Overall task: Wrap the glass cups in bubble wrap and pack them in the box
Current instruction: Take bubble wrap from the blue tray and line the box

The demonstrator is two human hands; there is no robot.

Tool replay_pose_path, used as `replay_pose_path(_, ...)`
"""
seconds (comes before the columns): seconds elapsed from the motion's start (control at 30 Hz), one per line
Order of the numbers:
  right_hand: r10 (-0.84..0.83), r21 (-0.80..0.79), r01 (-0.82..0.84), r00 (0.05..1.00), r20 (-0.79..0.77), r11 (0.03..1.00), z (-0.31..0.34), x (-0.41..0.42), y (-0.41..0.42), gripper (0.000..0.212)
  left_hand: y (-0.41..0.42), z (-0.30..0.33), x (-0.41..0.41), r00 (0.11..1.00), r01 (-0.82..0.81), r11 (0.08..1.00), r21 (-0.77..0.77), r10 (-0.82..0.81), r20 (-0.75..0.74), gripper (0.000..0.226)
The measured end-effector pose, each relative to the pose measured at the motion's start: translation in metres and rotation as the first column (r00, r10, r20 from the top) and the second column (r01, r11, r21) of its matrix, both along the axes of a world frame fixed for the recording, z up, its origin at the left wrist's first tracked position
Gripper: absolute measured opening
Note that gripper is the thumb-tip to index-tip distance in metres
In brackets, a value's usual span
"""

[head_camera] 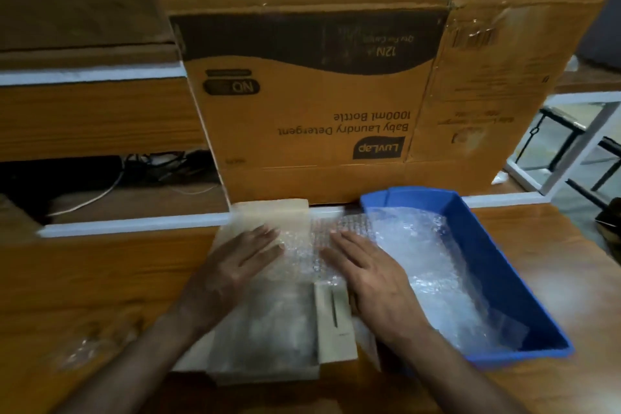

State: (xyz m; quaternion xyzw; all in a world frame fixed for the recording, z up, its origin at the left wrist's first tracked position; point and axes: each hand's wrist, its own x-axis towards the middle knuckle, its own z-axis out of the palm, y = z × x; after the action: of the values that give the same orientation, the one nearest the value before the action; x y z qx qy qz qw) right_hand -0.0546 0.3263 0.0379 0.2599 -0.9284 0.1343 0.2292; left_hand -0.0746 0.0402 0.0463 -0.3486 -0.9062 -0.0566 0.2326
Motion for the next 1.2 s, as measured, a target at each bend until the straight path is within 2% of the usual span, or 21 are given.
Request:
replay_pose_path(0.1, 0.070, 0.067, -0.072, 0.997, 0.041, 0.995, -0.014, 0.004, -0.025, 0.057, -0.030, -0.014, 0.019, 0.984, -0.085, 0.987, -0.138, 0.105, 0.147, 0.104)
replay_pose_path(0.17, 0.094, 0.130, -0.111, 0.987, 0.128, 0.985, -0.022, 0.011, -0.037, 0.060, -0.044, -0.026, 0.035, 0.961, -0.098, 0.968, -0.229, 0.152, 0.232, 0.111)
replay_pose_path(0.27, 0.082, 0.255, -0.161, 0.952, 0.293, 0.953, -0.032, 0.021, -0.050, 0.068, -0.066, -0.048, 0.051, 0.927, -0.119, 0.951, -0.285, 0.209, 0.310, 0.115)
replay_pose_path(0.33, 0.091, 0.318, -0.219, 0.923, 0.374, 0.922, -0.036, 0.026, -0.055, 0.067, -0.068, -0.053, 0.057, 0.902, -0.081, 0.942, -0.324, 0.208, 0.378, 0.105)
replay_pose_path(0.4, 0.112, 0.369, -0.301, 0.884, 0.454, 0.879, -0.036, 0.028, -0.059, 0.064, -0.060, -0.050, 0.062, 0.882, -0.044, 0.939, -0.342, 0.197, 0.427, 0.079)
replay_pose_path(0.47, 0.108, 0.411, -0.348, 0.857, 0.503, 0.843, -0.033, 0.027, -0.064, 0.062, -0.052, -0.049, 0.060, 0.825, -0.043, 0.937, -0.346, 0.229, 0.517, 0.056)
replay_pose_path(0.6, 0.111, 0.430, -0.346, 0.869, 0.483, 0.834, -0.031, 0.022, -0.072, 0.057, -0.048, -0.060, 0.057, 0.830, -0.068, 0.966, -0.250, 0.194, 0.524, 0.047)
replay_pose_path(0.67, 0.107, 0.380, -0.290, 0.894, 0.436, 0.878, -0.028, 0.022, -0.073, 0.055, -0.055, -0.062, 0.059, 0.859, -0.093, 0.979, -0.180, 0.170, 0.482, 0.045)
replay_pose_path(0.8, 0.077, 0.070, -0.104, 0.946, 0.315, 0.992, -0.019, 0.030, -0.065, 0.053, -0.063, -0.049, 0.070, 0.910, -0.195, 0.977, -0.080, 0.211, 0.357, 0.045)
replay_pose_path(0.87, 0.029, -0.120, 0.000, 0.970, 0.239, 0.993, -0.020, 0.036, -0.061, 0.054, -0.061, -0.042, 0.076, 0.905, -0.252, 0.967, 0.045, 0.219, 0.365, 0.048)
replay_pose_path(0.97, 0.003, -0.308, 0.052, 0.984, 0.176, 0.950, -0.028, 0.043, -0.062, 0.056, -0.043, -0.035, 0.087, 0.903, -0.272, 0.961, 0.056, 0.234, 0.361, 0.062)
replay_pose_path(1.03, 0.019, -0.351, 0.031, 0.990, 0.139, 0.936, -0.035, 0.047, -0.064, 0.058, -0.023, -0.030, 0.090, 0.886, -0.324, 0.944, 0.058, 0.281, 0.368, 0.071)
replay_pose_path(1.13, 0.089, -0.355, -0.044, 0.990, 0.113, 0.934, -0.039, 0.051, -0.067, 0.059, -0.003, -0.023, 0.081, 0.861, -0.446, 0.875, 0.185, 0.364, 0.356, 0.046)
replay_pose_path(1.2, 0.162, -0.314, -0.120, 0.981, 0.110, 0.942, -0.036, 0.050, -0.068, 0.055, 0.002, -0.017, 0.074, 0.841, -0.506, 0.785, 0.358, 0.356, 0.408, 0.035)
